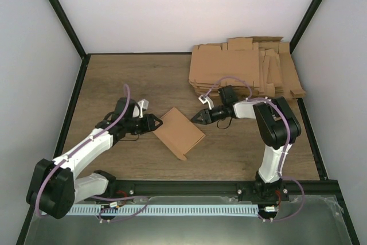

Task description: Fold the paper box

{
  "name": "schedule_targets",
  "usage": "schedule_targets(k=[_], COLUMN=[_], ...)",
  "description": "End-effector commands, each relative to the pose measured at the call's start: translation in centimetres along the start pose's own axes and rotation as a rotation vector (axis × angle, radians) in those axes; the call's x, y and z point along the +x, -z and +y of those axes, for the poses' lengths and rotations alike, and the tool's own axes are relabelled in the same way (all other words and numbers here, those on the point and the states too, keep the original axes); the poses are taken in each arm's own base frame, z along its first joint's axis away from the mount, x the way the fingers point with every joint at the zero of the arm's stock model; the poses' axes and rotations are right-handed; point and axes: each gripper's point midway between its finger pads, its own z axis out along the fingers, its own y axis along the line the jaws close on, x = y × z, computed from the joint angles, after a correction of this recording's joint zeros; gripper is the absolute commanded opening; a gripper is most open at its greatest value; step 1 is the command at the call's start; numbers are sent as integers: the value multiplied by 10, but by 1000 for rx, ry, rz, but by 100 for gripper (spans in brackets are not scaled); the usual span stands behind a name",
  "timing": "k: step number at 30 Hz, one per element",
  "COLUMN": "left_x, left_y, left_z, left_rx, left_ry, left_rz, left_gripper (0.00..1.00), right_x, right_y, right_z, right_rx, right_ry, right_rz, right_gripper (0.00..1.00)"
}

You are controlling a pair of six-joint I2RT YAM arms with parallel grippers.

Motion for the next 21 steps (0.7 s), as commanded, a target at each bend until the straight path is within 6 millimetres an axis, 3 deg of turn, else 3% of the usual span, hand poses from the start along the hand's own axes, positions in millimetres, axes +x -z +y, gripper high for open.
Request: schedule_targets(k=[1,7,17,21], left_x=[2,1,2,-4], left_y=[0,1,5,12], left_z=[3,2,2,-4], left_rx=[-12,-13,-20,-22], left_ry=[-12,-12,-10,-17], left_rz=[3,-1,-8,-30], left_gripper=[48,48,48,48], right_x=[9,15,21,18], right_y=[-5,-9,-15,-8], right_z=[-1,-8,-23,-29], right_rx=[-34,-22,9,15], right_ry=[-7,-26,-66,-89], right_rz=[27,46,68,32], right_gripper=[41,39,14,4])
